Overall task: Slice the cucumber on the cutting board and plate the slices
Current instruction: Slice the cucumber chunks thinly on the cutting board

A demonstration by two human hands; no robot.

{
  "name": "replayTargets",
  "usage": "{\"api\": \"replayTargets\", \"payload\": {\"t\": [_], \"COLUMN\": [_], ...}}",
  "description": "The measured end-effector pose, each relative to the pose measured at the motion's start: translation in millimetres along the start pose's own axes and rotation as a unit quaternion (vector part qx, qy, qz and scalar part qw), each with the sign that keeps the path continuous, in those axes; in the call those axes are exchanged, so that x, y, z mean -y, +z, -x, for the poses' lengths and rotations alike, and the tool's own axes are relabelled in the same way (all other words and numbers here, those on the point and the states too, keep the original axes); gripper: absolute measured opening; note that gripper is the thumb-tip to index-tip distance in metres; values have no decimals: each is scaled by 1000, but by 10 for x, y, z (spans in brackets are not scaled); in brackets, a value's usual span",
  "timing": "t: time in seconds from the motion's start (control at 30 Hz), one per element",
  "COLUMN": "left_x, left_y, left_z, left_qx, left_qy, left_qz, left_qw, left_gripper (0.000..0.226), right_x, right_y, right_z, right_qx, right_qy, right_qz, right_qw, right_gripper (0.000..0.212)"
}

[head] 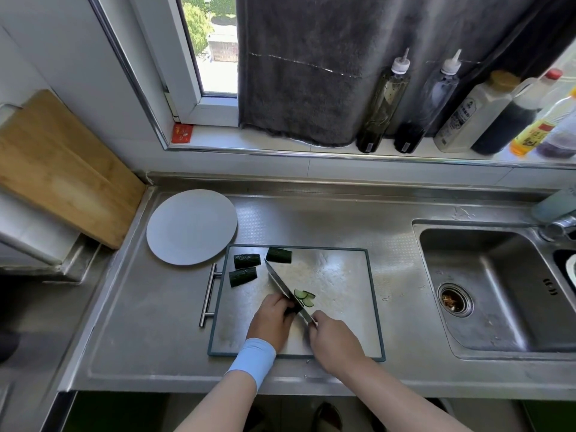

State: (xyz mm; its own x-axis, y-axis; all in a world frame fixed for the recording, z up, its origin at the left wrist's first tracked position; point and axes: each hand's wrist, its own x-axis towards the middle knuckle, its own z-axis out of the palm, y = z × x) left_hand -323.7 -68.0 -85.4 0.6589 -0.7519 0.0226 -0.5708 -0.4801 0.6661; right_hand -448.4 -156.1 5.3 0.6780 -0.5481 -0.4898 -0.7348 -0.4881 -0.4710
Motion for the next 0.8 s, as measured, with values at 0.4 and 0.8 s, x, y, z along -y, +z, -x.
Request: {"api": "replayTargets", "payload": {"t": [0.4,0.8], "left_x": [24,32], "left_y": [2,3], "left_z": [30,25], "left_qx": [-17,-10], "left_qy": [55,21], "left_qz": [-8,16], "left_qw": [998,1000], "left_gripper": [12,10], "right_x": [8,-33], "right_y": [-15,-6], "right_z": [-33,169], "right_qx": [3,-23], "right_qy": [2,-17], "right_qz": [-7,18], "right_qw": [1000,999], "right_gripper": [26,26]}}
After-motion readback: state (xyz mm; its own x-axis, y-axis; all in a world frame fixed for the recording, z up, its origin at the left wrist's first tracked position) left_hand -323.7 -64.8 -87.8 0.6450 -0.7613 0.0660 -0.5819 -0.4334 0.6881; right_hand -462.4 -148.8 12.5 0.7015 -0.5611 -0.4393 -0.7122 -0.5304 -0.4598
